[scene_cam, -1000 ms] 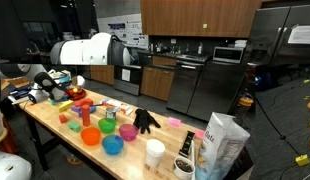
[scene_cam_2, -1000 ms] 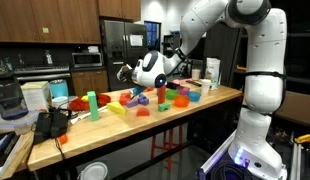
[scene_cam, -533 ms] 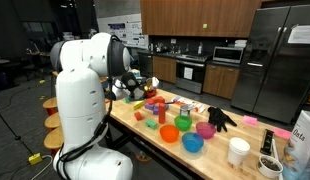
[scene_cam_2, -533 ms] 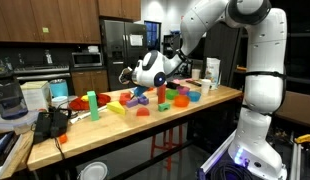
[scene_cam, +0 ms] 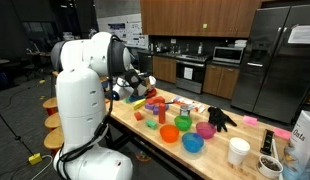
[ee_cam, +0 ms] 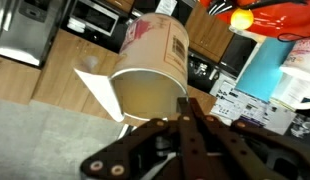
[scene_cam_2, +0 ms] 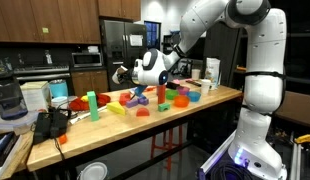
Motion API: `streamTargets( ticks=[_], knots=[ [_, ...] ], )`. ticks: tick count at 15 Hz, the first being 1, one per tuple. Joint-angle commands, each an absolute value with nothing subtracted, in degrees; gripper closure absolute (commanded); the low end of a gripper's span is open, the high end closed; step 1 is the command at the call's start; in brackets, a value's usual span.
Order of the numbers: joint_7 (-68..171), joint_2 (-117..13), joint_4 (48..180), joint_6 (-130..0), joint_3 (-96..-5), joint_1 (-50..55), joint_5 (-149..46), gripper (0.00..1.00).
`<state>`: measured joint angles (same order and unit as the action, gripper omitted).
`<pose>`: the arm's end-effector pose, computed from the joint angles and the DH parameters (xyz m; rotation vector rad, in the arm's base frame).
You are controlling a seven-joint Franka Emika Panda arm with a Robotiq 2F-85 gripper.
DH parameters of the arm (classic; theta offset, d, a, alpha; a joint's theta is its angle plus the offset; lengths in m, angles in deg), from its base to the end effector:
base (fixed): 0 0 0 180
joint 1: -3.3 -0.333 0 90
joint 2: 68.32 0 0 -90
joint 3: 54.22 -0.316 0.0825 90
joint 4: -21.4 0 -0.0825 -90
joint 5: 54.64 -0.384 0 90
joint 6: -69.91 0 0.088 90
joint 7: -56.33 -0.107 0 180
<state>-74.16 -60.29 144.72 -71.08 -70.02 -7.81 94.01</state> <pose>0.5108 0.2573 0.3534 2.1303 0.6102 1.9494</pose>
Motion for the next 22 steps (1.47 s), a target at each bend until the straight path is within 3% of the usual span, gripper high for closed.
streamTargets(
  ticks=[1, 10, 22],
  knots=[
    [-71.9, -60.9, 141.1, -71.4, -72.8, -10.7, 95.9, 0.99],
    [-66.7, -64.3, 138.5, -66.9, -78.2, -17.0, 94.4, 0.99],
    [-69.1, -62.3, 142.2, -72.6, -72.0, -10.4, 94.2, 0.99]
  ],
)
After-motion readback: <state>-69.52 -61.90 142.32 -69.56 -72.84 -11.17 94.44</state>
